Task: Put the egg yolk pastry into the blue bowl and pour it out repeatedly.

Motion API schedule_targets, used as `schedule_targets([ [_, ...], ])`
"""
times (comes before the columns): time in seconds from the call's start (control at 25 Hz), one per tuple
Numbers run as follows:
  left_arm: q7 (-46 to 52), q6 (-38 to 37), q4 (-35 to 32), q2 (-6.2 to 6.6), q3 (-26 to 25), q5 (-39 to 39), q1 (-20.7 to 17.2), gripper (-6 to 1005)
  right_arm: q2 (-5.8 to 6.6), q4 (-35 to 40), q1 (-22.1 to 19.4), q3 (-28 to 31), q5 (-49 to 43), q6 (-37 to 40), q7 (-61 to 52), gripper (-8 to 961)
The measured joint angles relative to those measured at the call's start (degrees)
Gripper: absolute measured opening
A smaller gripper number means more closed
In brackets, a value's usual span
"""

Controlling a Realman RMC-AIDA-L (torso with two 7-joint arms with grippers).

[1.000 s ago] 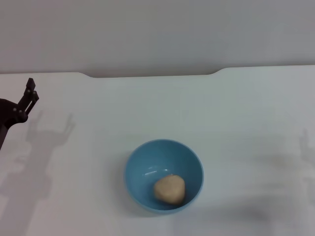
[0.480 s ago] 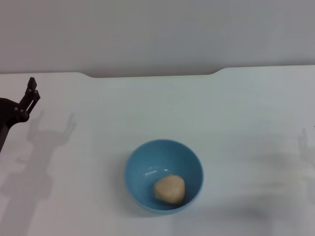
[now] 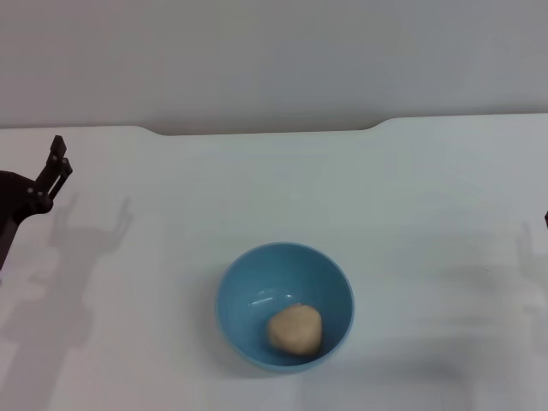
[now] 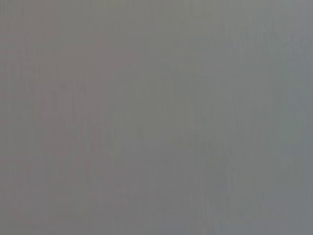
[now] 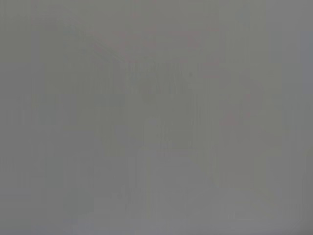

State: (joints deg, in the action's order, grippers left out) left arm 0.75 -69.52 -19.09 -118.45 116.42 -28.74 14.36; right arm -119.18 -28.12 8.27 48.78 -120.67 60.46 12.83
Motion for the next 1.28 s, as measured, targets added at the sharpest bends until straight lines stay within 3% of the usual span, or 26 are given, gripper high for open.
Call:
schedule_targets([
  [1.28, -3.8, -0.5, -0.2, -0.21, 1.4, 0.0, 0.0, 864, 0.00, 0.0, 1.3, -0.3, 0.0, 0.0, 0.0, 483],
])
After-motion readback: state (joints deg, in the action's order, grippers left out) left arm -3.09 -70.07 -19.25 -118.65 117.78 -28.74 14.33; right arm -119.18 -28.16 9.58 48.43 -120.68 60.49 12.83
